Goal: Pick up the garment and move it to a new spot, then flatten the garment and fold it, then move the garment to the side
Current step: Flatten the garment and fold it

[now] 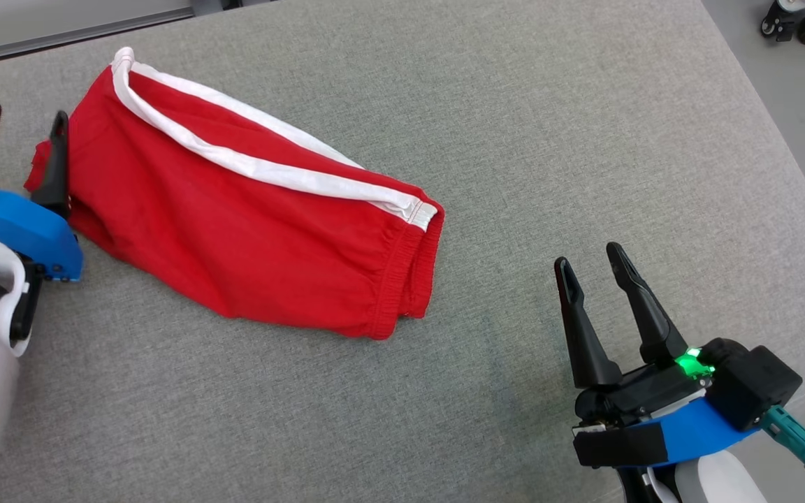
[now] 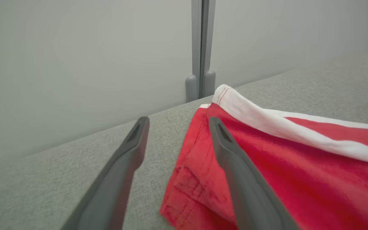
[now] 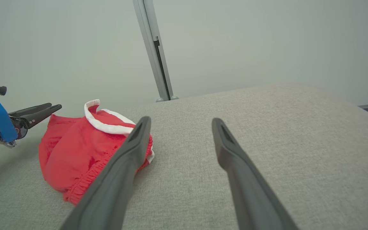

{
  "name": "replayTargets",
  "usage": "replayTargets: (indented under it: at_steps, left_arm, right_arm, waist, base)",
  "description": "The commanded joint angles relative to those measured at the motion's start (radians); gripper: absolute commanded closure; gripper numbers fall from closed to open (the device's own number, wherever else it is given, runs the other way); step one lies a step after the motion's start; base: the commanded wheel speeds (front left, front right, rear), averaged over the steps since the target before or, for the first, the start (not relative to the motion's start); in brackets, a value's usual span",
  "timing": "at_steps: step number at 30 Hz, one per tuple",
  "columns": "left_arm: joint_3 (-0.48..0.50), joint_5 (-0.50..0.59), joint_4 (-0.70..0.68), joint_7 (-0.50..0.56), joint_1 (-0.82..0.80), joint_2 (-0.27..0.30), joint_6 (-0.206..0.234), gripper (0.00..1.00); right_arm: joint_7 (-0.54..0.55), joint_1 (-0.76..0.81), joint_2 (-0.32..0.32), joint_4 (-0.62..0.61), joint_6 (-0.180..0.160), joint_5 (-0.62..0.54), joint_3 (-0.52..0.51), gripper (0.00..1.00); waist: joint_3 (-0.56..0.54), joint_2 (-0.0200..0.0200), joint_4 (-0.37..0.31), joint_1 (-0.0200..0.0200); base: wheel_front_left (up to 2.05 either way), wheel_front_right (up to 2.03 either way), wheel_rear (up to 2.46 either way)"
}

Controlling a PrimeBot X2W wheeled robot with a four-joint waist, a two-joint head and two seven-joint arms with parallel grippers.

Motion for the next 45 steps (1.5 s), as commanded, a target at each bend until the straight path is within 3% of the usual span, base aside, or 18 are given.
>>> replayTargets:
  at_steps: [1, 18, 19, 20, 21, 22, 33, 45]
  left_arm:
    - [-0.003, 0.009, 0.003, 0.003, 0.007, 0.0, 0.002, 0.0]
    - [-0.086, 0.026, 0.144, 0.082, 0.038, -0.003, 0.001, 0.0]
    - [-0.089, 0.021, 0.146, 0.082, 0.04, -0.011, 0.0, 0.07]
    - [-0.091, 0.017, 0.147, 0.077, 0.039, -0.017, -0.001, 0.6]
    - [-0.093, 0.014, 0.146, 0.071, 0.039, -0.021, -0.002, 0.77]
    - [-0.094, 0.008, 0.143, 0.063, 0.039, -0.026, -0.003, 1.0]
    - [-0.095, -0.052, 0.08, -0.029, 0.108, -0.095, -0.006, 1.0]
    - [-0.06, -0.121, -0.164, -0.053, 0.371, -0.149, 0.093, 1.0]
  right_arm:
    - [-0.004, 0.007, 0.001, -0.004, 0.0, -0.002, 0.001, 0.0]
    - [-0.004, -0.031, 0.001, 0.009, 0.0, 0.005, 0.026, 0.0]
    - [-0.004, -0.031, 0.001, 0.009, 0.0, 0.006, 0.028, 0.0]
    - [-0.004, -0.032, 0.001, 0.009, 0.0, 0.007, 0.028, 0.0]
    - [-0.004, -0.033, 0.001, 0.009, 0.0, 0.007, 0.029, 0.0]
    - [-0.004, -0.033, 0.001, 0.011, 0.0, 0.006, 0.029, 0.0]
    - [-0.004, 0.012, 0.0, 0.058, 0.0, -0.028, -0.024, 0.0]
    - [-0.004, 0.09, 0.0, 0.111, 0.0, -0.063, -0.128, 0.0]
  waist:
    - [0.002, -0.0001, -0.001, 0.0001]
    - [0.023, -0.0001, 0.0, 0.0001]
    - [0.023, -0.0001, 0.001, 0.0001]
    - [0.022, -0.0001, 0.003, 0.0001]
    - [0.02, -0.0001, 0.005, 0.0001]
    - [0.017, -0.0001, 0.008, 0.0001]
    - [-0.097, -0.0001, 0.094, 0.0001]
    - [-0.209, -0.0001, 0.24, 0.0001]
  base:
    - [0.0, 0.0, 0.0]
    - [0.0, 0.0, 0.0]
    - [0.0, 0.0, 0.0]
    - [0.0, 0.0, 0.0]
    - [0.0, 0.0, 0.0]
    - [0.0, 0.0, 0.0]
    - [0.0, 0.0, 0.0]
    - [0.0, 0.0, 0.0]
